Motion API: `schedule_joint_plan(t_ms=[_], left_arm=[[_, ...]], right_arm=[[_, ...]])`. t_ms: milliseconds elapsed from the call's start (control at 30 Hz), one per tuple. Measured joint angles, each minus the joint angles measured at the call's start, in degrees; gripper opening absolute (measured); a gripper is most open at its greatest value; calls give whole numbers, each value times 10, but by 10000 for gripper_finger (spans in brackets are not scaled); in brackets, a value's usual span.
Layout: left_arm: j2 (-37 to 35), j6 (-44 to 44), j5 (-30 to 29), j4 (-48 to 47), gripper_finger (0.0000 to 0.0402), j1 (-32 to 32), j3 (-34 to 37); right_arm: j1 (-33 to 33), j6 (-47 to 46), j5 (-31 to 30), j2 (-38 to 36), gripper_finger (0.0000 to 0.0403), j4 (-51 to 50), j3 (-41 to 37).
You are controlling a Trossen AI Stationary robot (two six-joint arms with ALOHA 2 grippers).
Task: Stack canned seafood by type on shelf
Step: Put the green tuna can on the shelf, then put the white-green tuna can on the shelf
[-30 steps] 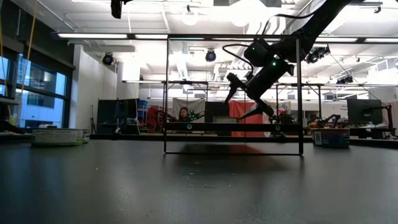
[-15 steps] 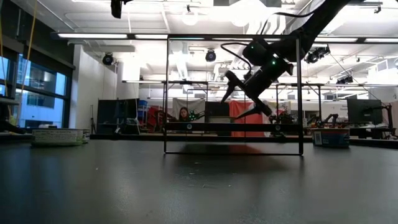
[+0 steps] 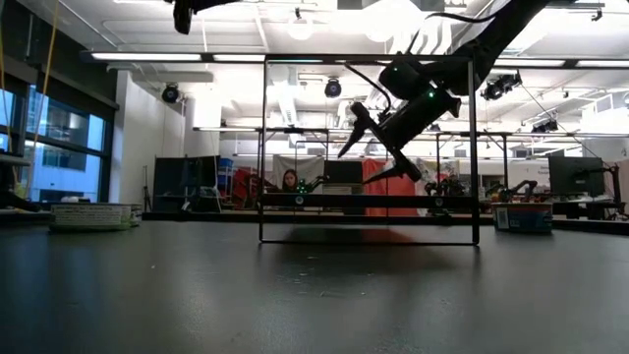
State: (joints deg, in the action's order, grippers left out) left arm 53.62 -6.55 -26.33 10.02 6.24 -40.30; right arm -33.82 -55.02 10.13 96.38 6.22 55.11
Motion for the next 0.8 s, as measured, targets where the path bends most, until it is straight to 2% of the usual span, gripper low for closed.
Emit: schedule_joint_plan(t_ms=[67,233,333,467,667,733,800], left_arm=[[-6,-50,0,-90,0,-1,-13],[-6,-251,17,-475,0,-12,-101],[-2,-348,65,-597,0,-9,-108],[10,-446,98,-666,0,16,-78],[40,-565,95,-674,0,69,-33],[58,-606,68,-692,0,79,-33],[80,-655,35,-714,0,80,-33]], right_arm=[[-3,7,22,-13,323,1,0],[-15,37,52,-76,323,-8,0],[-12,49,59,-120,323,-13,0],[11,49,61,-160,323,-34,0],[71,70,59,-180,316,-74,0],[89,76,54,-188,295,-74,0],[101,82,52,-200,250,-83,0]])
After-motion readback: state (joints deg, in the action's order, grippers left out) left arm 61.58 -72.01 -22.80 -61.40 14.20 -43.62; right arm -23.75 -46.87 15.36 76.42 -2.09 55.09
